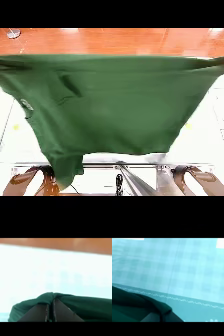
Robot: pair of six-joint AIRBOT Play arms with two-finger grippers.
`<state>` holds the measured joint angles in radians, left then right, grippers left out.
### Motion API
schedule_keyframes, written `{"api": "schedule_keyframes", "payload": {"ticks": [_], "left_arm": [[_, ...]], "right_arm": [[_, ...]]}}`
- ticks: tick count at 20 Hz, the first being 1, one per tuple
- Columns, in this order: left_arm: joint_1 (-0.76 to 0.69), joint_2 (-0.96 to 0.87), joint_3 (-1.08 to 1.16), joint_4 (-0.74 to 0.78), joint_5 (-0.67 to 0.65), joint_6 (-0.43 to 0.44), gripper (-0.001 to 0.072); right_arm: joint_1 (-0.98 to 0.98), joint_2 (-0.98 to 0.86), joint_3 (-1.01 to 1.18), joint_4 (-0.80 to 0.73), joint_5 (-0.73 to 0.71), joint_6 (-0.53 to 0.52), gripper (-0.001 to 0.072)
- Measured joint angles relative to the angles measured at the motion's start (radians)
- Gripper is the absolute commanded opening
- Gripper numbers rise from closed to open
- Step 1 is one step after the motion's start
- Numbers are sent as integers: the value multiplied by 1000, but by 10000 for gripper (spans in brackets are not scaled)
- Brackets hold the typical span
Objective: Fold the shirts.
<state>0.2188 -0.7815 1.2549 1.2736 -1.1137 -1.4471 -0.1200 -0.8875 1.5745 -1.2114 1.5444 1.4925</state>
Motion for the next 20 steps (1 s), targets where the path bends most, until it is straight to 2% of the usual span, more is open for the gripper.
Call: {"api": "schedule_keyframes", "payload": {"ticks": [5, 7, 10, 13, 16, 20], "left_arm": [[-79, -324, -18, -44, 201, 25, 21], [-113, -460, 28, -55, 286, 30, 21], [-144, -660, 142, -61, 333, 23, 22], [-156, -811, 235, -65, 288, -26, 22], [-159, -889, 277, -77, 193, -46, 23], [-137, -925, 299, -81, 20, -16, 23]], "right_arm": [[2, -285, -138, 1, -281, -15, 27], [2, -433, -104, 3, -380, -4, 27], [2, -678, 49, -6, -431, 44, 28], [2, -878, 200, 17, -408, 86, 28], [1, -969, 266, 55, -361, 98, 29], [-10, -988, 292, 60, -204, 21, 28]]}}
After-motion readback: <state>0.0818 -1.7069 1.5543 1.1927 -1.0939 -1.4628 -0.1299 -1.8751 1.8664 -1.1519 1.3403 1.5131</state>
